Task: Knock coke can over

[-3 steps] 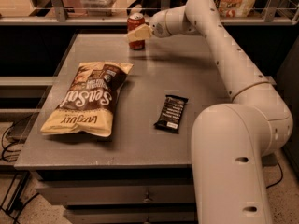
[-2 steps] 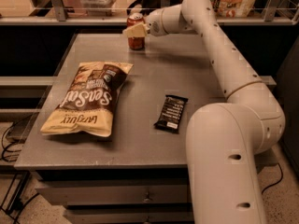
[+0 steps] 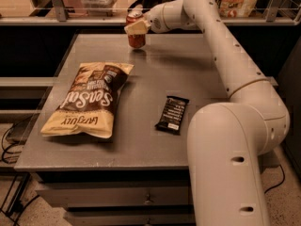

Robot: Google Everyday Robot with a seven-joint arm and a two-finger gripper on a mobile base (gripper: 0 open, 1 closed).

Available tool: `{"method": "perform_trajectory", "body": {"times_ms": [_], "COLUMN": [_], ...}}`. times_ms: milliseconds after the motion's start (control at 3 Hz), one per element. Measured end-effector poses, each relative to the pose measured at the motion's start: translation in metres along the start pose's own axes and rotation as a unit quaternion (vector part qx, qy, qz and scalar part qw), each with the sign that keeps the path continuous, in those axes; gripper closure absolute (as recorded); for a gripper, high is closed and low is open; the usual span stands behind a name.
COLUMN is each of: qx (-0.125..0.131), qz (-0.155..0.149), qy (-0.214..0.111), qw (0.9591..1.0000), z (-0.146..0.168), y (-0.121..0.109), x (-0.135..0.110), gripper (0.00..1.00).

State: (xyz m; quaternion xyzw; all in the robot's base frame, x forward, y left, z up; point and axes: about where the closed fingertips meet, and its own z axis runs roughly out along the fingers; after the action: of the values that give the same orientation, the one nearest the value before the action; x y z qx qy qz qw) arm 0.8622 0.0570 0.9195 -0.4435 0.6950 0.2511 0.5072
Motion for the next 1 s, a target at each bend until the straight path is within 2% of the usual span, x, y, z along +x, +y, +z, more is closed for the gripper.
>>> {"method": "perform_trajectory", "body": {"times_ms": [333,667,1000], "qx": [0.019,0.033,0.039], "qz": [-0.042,-0.090,-0.128], "qy": [0.041,0.105,0.197], "qw": [0.9981,0.9898,0.9713], "z": [-0.024,-0.050,-0.078], "y": [-0.004,-0.008,-0.014], "x": [-0.005,0.002,0.027], "gripper": [1.00,0.82,0.58]}}
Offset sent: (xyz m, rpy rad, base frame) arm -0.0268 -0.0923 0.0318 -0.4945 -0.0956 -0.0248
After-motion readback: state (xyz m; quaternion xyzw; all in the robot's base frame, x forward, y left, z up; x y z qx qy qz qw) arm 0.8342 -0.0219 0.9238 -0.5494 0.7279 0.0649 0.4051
